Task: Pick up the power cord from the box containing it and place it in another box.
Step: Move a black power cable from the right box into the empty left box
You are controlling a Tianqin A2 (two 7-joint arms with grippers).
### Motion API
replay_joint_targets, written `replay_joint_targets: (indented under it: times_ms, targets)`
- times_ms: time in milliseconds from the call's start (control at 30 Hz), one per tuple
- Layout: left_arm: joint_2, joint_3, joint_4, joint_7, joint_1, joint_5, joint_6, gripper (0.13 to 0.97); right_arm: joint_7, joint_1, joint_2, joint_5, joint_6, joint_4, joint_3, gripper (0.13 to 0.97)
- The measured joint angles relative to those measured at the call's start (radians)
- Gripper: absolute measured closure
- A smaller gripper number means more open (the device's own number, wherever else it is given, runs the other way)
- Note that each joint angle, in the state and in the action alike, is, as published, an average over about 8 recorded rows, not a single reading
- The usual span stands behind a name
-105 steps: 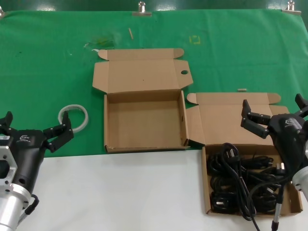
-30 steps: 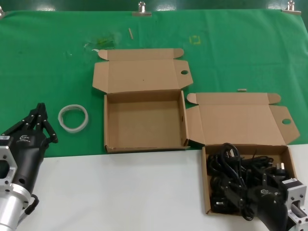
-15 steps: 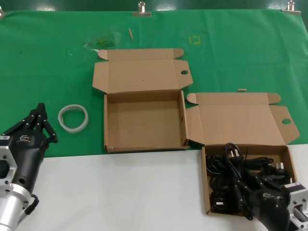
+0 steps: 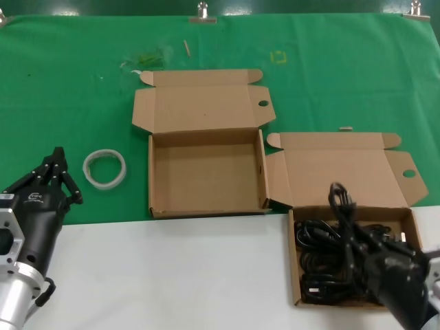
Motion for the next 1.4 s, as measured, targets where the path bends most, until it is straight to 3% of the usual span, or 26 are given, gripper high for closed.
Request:
replay_joint_targets:
  times_ms: [200,400,667,900,1133,1400]
  targets:
    - [0.000,0.000,0.000,0.000,0.000,0.000,0.000,0.957,-0.026,0.054,0.054,0.061,0.041,0.102,-0.035,0.886]
    - [0.000,0.000,0.000,0.000,0.000,0.000,0.000,0.957,-0.093,0.239,0.030,0.081,0.024,0.088,-0.150,0.886]
    - [0.000,0.000,0.000,0.000,0.000,0.000,0.000,0.957,-0.194,0.557,-0.121,0.048,-0.056,-0.185,-0.369,0.886]
    - [0.000,0.000,0.000,0.000,0.000,0.000,0.000,0.957,-0.210,0.772,-0.260,0.034,-0.118,-0.494,-0.516,0.886]
    - [0.000,0.000,0.000,0.000,0.000,0.000,0.000,0.957,-0.186,0.853,-0.359,-0.070,-0.228,-0.716,-0.495,0.864]
    - [0.000,0.000,0.000,0.000,0.000,0.000,0.000,0.957,-0.117,0.852,-0.344,-0.168,-0.272,-0.725,-0.456,0.827]
